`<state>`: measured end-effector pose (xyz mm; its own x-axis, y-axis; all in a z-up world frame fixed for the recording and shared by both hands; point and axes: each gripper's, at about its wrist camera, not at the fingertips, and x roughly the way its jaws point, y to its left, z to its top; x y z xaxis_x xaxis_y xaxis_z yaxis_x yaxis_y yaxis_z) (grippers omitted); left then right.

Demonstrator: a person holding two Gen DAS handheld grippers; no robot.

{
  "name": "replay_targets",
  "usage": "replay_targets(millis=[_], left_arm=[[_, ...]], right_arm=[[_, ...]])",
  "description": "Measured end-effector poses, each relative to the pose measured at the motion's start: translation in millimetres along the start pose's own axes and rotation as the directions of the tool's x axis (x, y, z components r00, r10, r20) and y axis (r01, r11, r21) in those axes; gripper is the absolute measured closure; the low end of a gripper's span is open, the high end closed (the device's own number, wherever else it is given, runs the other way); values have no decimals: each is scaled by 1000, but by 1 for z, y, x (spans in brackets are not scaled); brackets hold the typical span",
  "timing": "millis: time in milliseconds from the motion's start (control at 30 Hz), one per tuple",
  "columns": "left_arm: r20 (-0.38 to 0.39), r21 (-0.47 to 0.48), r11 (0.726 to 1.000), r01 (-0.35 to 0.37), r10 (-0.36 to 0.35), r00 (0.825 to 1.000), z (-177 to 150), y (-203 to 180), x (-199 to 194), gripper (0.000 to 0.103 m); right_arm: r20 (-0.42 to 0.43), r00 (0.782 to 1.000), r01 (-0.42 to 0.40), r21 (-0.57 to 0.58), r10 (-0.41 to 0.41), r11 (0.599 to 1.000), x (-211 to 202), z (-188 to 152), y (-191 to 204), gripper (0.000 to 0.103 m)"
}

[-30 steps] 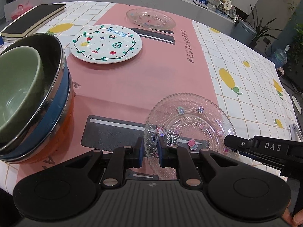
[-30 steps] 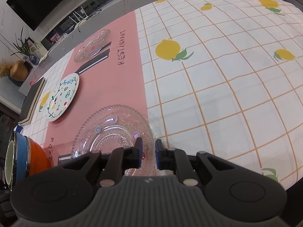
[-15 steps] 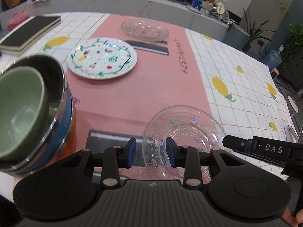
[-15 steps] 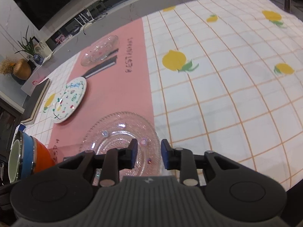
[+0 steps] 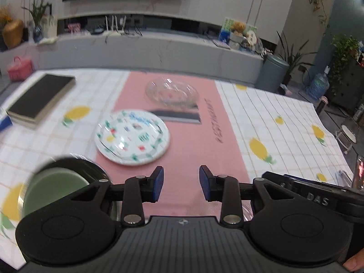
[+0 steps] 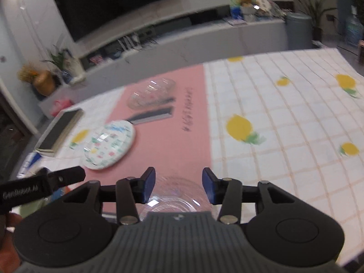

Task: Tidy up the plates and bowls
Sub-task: 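Move both grippers to the white 'Fruity' painted plate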

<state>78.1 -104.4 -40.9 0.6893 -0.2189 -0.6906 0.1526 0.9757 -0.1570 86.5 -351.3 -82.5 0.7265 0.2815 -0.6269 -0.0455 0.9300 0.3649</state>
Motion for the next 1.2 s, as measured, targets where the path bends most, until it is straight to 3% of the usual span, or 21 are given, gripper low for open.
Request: replay_targets(millis=[167,267,367,467,700,867,1100,1200], left_arm=[[25,-13,999,-34,34,999,25,30,-6,63],[-7,-6,1000,-14,14,1000,43,49,-4,63],[-53,-16,1000,16,-17,998,60,69,2,63],[-103,-31,999,41,-44,994,76,88,11,63],[-162,87,996,-18,32,986,91,111,42,63],[-211,95,995,30,-10,977,97,129,69,63],[-248,15,992,124,-117,962,104,163,102,63],[-279,4,990,140,-134,951,99,171,120,63]], right_arm=[[-4,998,-63,-19,63,998,11,12,15,58],[-46,995,-86,-19,85,996,25,19,27,58],[-84,991,-105,-31,102,994,39,25,39,69],[-113,988,-107,-33,102,994,54,30,50,70],[-179,977,-110,46,117,993,93,40,57,69],[-216,963,-139,111,161,984,121,44,60,69],[-260,953,-116,155,154,981,155,47,59,70],[-279,947,-112,184,161,976,167,48,58,75]])
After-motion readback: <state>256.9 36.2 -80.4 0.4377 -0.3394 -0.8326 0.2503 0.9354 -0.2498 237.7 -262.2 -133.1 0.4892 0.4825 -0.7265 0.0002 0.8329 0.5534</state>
